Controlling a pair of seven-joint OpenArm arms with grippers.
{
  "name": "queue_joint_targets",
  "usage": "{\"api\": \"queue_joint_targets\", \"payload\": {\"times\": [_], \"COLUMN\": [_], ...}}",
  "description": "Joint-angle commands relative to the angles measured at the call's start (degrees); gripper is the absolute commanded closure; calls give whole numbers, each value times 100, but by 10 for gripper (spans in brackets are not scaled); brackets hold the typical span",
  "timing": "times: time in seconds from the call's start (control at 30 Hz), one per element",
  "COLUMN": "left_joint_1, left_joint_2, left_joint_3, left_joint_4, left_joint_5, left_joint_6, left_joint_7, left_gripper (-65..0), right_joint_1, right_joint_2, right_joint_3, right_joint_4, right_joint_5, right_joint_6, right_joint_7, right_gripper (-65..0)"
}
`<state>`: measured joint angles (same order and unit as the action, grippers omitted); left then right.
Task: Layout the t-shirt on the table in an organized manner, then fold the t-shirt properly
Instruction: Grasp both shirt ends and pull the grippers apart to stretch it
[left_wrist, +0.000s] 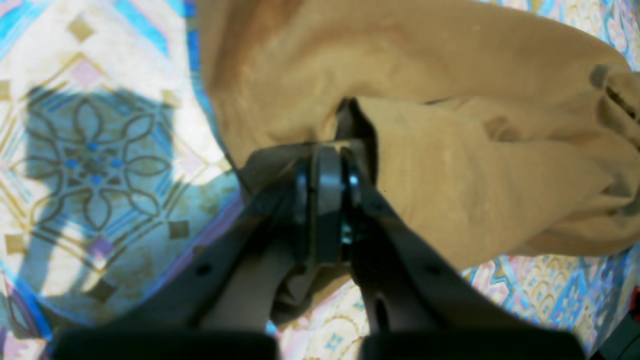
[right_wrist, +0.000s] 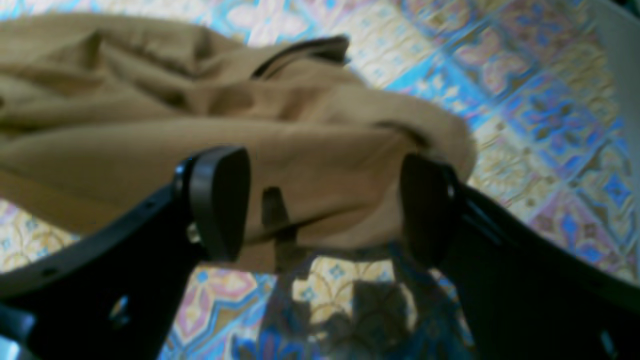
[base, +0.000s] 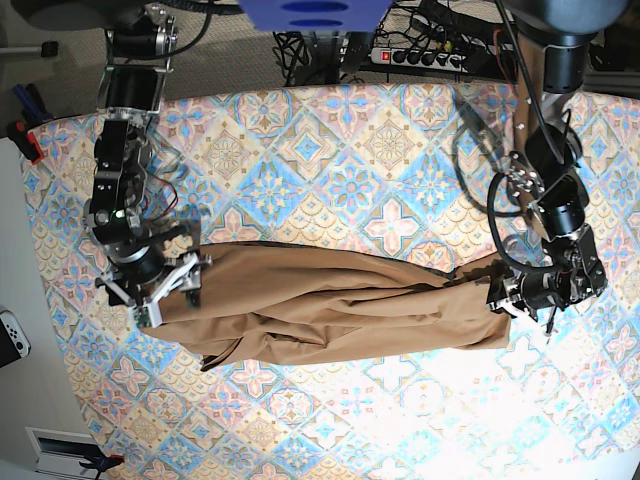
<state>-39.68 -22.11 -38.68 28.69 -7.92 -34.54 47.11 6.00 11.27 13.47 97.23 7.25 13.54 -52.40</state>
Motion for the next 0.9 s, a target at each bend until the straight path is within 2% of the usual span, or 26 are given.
{"api": "queue_joint_targets", "payload": {"times": [0.0,0.13,0.2,0.27,0.37,0.5,0.6,0.7,0.87], "left_joint_1": [-195,-151,-63,184,896,1951,2540,2812,3014], "left_joint_2": [-97,-123,-123,-106,44,308,483,589,721], "left_joint_3": [21,610,997,1199,1217,1217,1217,1208,1199], "left_joint_4": [107,292,459,925,2305,4520,5751,6279,6560], "left_joint_5": [-65,-56,-82,-109,-118,-118,-118,-118,-109], "left_joint_6": [-40,-49,-49,-49,-49,-49,-49,-49,-49], "left_joint_7": [-109,251,392,401,401,383,383,392,436], "left_gripper": [-38,-288,-356,-352,-335,-336,-337,-337,-335], "right_joint_1": [125,64,37,-33,-288,-569,-587,-736,-833], "right_joint_2": [38,29,29,21,-32,-331,-375,-454,-489], "right_joint_3": [20,20,55,81,99,723,1022,1039,1022], "right_joint_4": [110,145,171,286,637,936,901,673,295], "right_joint_5": [53,53,53,53,62,62,71,89,106], "right_joint_6": [-5,-5,-5,-5,-5,-5,-5,13,22], "right_joint_7": [146,146,146,181,207,198,207,234,708], "right_gripper": [-443,-443,-443,-443,-443,-443,-443,-443,-443]}}
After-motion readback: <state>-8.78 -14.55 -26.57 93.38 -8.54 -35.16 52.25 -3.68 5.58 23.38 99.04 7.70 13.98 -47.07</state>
